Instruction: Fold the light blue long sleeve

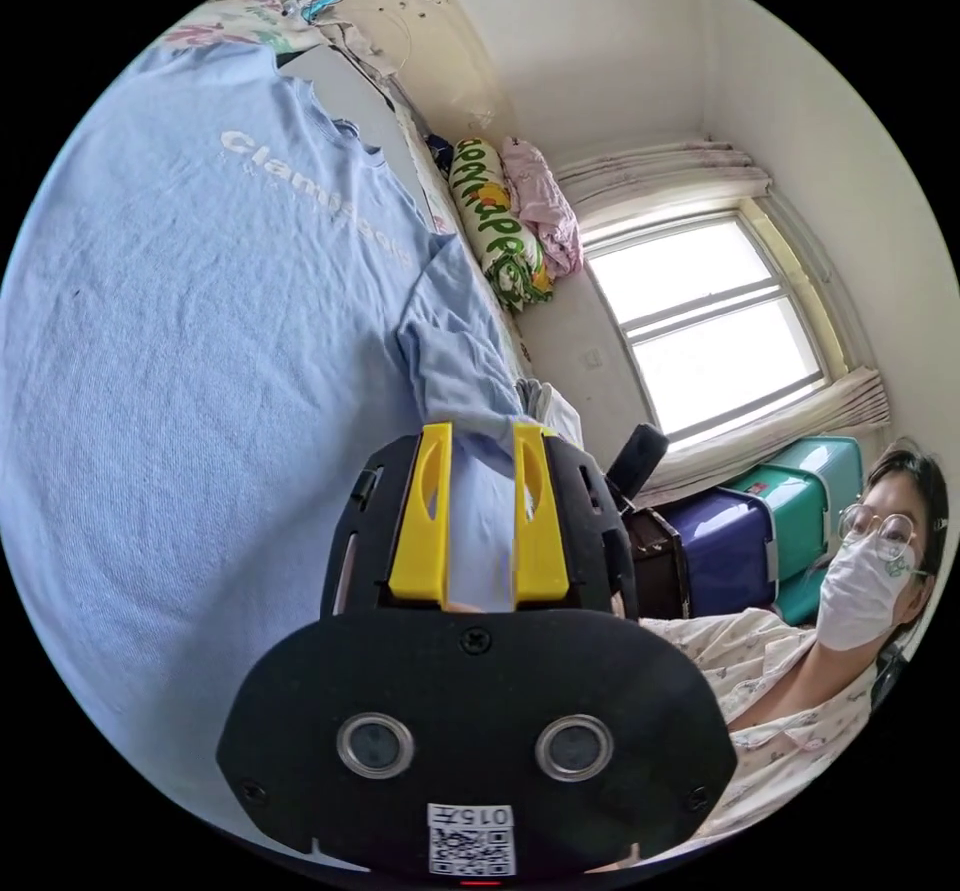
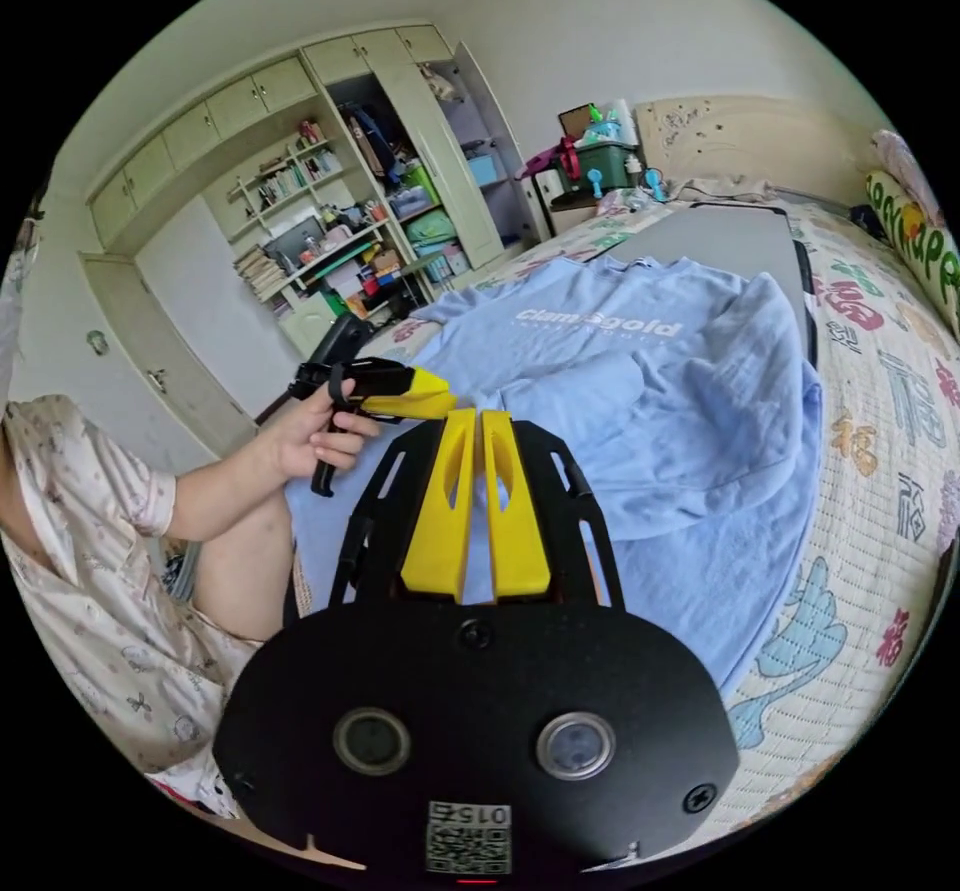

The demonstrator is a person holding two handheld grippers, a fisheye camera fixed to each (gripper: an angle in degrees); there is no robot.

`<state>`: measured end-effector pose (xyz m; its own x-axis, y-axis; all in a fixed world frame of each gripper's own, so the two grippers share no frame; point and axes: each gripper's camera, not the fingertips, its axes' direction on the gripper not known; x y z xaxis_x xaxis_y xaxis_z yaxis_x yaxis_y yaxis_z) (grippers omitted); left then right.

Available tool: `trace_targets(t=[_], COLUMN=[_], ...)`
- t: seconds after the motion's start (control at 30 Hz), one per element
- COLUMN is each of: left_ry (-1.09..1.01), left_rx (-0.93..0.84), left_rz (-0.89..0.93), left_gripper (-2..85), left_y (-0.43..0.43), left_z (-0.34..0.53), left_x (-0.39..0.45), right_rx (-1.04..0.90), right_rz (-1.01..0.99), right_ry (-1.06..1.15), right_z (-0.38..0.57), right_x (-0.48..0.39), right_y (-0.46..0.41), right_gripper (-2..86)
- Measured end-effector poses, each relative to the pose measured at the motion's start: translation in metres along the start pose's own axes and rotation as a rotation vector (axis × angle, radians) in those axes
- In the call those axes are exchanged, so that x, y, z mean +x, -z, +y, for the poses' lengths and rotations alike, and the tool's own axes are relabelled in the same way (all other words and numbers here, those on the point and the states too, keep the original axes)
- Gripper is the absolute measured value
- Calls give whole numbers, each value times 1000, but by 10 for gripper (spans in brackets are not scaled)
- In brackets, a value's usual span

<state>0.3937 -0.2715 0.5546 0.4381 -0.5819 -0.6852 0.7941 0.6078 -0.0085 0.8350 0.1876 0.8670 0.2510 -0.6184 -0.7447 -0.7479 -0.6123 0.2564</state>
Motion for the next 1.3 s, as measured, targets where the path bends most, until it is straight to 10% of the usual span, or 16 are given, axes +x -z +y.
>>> trace_targets(t=[0.7, 1.3], left_ry=[157, -67], left_rx=[87, 58], left_rz=[394, 235], left_gripper=[160, 15], left_y=[31, 183], left_z=[19, -63], left_x=[-89, -9], right_rx=[130, -53], right_rz=[-350, -263], right_ry=[-13, 113], right_z=[0, -56], right_x=[40, -32], right_y=[112, 102], right_gripper=[2, 3])
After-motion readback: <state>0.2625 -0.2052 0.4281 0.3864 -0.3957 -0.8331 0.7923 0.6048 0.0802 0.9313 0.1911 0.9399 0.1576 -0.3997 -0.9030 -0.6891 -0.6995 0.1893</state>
